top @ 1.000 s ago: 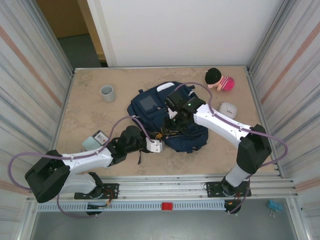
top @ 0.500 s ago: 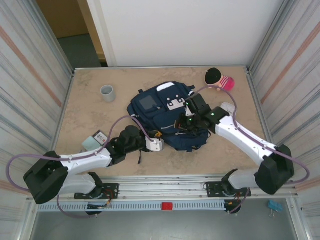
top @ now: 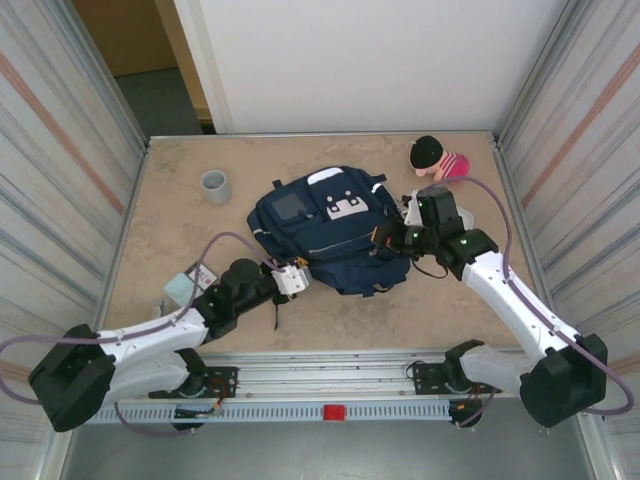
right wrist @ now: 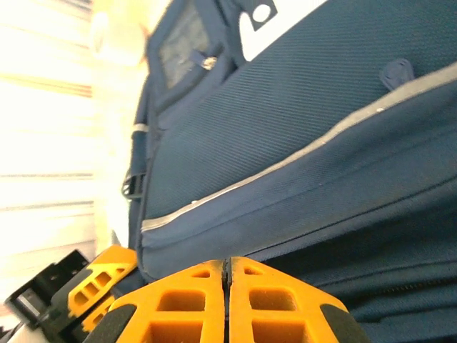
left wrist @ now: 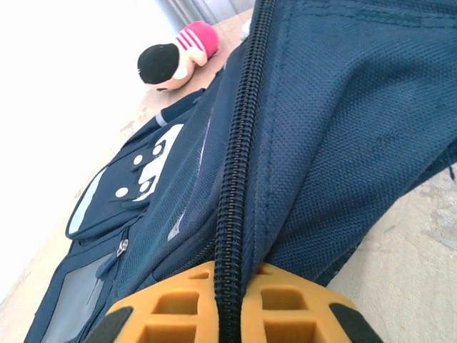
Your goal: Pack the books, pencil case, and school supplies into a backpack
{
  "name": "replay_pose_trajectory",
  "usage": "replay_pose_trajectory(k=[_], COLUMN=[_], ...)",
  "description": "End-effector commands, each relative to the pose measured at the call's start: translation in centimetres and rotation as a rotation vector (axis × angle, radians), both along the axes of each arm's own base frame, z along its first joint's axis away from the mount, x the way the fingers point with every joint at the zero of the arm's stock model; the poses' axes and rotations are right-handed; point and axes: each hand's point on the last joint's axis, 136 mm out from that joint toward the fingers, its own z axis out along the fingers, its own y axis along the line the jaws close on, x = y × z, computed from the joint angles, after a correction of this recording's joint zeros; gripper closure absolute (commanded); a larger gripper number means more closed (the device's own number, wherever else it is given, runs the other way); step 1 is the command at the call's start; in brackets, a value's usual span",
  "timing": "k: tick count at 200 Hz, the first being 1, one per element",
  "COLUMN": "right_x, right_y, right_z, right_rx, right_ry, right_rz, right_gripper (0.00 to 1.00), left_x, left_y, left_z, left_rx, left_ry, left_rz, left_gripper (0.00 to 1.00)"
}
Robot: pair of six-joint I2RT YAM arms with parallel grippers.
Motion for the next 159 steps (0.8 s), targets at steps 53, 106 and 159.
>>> replay_pose_trajectory(k=[53,106,159], right_x=[-0.1,-1.3,-1.7], right_y=[4.9,8.2,9.6], right_z=[6.8,8.5,9.3], right_rx=[-0.013,-0.001,0.026], right_ry=[-0.338,-0.473,-0.544], right_rz=[0.128,0.255,0.311], right_gripper=[1.00,1.00,1.00], left_x=[-4.3,-4.0,-2.9], left_y=[0.5,-2.3,-5.8], left_z=[5.5,8.7,7.4], left_rx=[-0.273,-0.299,-0.164], left_ry=[0.354,0.404,0.419], left_rz=[-0.059,-0.071,-0.137], left_gripper=[0.37,0.34,0.45])
